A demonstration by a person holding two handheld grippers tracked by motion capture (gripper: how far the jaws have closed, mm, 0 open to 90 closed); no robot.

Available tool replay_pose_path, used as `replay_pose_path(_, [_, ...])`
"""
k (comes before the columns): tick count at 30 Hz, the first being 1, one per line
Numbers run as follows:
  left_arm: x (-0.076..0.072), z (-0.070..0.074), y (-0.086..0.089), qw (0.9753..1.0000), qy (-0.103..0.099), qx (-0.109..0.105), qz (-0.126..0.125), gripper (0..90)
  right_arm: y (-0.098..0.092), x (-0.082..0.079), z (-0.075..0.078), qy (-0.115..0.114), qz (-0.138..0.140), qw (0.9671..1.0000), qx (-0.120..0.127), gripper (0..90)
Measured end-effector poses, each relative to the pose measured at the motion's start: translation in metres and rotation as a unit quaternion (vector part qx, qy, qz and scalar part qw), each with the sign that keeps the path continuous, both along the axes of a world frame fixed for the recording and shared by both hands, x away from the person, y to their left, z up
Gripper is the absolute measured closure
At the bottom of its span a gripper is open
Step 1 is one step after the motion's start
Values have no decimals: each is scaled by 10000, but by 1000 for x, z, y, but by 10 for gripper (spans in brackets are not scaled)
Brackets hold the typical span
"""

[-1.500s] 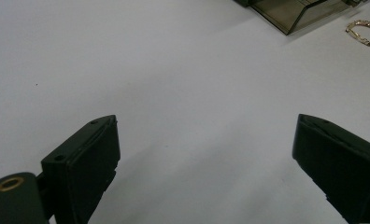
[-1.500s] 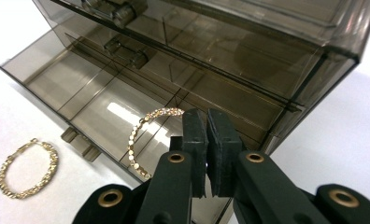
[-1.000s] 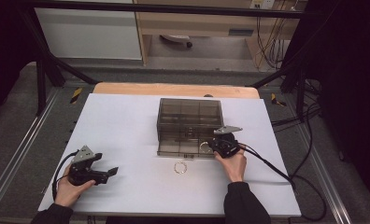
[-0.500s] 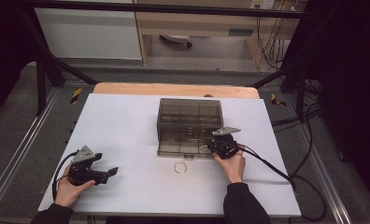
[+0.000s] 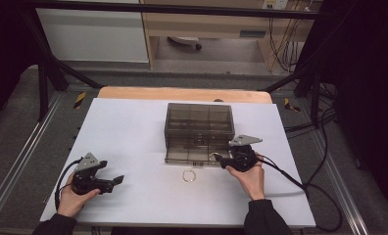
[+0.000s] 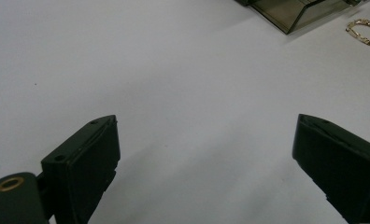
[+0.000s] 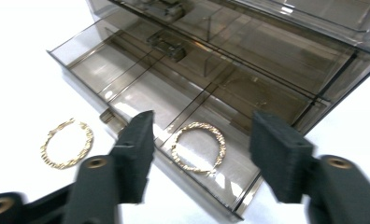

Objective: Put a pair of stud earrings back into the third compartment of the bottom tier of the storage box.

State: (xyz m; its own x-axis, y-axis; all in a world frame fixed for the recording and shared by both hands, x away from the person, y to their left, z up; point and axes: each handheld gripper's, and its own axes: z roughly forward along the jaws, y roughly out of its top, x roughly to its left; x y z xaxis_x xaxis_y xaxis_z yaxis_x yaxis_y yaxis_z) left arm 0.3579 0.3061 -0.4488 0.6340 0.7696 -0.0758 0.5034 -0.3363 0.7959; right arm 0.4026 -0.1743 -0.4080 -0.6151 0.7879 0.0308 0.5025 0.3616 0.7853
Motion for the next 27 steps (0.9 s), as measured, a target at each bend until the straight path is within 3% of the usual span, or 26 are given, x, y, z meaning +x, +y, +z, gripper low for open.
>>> replay_pose_path(1, [0, 0, 0, 10000, 0, 0, 0, 75, 0, 0, 0, 0, 0, 10000, 0, 405])
replay_pose_path(2, [0, 0, 0, 10000, 5, 19, -12, 75, 0, -3, 1, 35, 50, 10000, 9, 335])
replay_pose_path(4, [0, 0, 0, 10000, 4, 24, -14, 75, -1, -5, 1, 52, 93, 9999, -1, 279])
replay_pose_path(11, [0, 0, 0, 10000, 3, 19, -14, 75, 0, -16, 3, 88, 97, 9998, 161, 133])
replay_pose_path(17, [0, 0, 0, 10000, 6, 22, -15, 75, 4, -23, -1, 157, 104, 9996, 205, 59])
replay_pose_path(27, [0, 0, 0, 10000, 10, 20, -18, 75, 15, -30, -13, 257, 223, 9991, 234, 26])
